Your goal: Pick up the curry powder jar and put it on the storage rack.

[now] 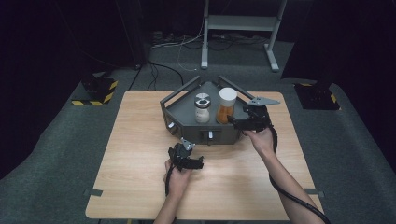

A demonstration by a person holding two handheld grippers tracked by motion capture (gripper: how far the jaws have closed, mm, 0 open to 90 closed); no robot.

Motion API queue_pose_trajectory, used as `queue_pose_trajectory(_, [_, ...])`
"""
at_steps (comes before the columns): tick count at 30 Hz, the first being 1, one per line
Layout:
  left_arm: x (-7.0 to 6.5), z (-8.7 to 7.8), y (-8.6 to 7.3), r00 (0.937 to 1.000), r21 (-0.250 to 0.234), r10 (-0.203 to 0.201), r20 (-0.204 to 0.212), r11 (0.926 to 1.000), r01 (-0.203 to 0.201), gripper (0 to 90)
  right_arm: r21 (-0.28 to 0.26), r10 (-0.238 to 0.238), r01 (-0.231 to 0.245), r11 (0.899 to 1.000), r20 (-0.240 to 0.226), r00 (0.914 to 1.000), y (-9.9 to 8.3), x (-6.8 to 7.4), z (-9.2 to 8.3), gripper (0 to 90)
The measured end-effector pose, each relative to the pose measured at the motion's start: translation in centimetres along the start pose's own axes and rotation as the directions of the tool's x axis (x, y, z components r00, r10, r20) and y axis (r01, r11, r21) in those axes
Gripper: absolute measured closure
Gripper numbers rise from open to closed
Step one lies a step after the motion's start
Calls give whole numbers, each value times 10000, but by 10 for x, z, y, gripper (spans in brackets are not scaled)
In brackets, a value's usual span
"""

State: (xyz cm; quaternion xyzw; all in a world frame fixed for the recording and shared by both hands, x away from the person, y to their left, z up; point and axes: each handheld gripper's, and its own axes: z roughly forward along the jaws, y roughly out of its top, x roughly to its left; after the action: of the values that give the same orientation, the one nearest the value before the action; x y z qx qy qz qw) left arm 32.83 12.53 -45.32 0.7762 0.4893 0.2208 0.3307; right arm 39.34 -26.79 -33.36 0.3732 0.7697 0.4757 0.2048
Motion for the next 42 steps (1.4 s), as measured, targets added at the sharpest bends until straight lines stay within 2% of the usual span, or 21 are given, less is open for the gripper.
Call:
queue_pose_trajectory(17, [0,0,0,10000,-3,-25,-13,10000,25,49,-85,165,-164,9998,95,9998,-23,-1,-13,174])
queue_pose_trajectory(25, [-1,0,0,10000,-4,-23,-18,10000,23,49,-76,236,-235,9997,113,9997,-39,-2,-20,173])
queue_pose_trajectory(42, [-1,0,0,10000,1,-21,-22,10000,21,50,304,336,-347,9989,364,9988,-72,-2,-28,173])
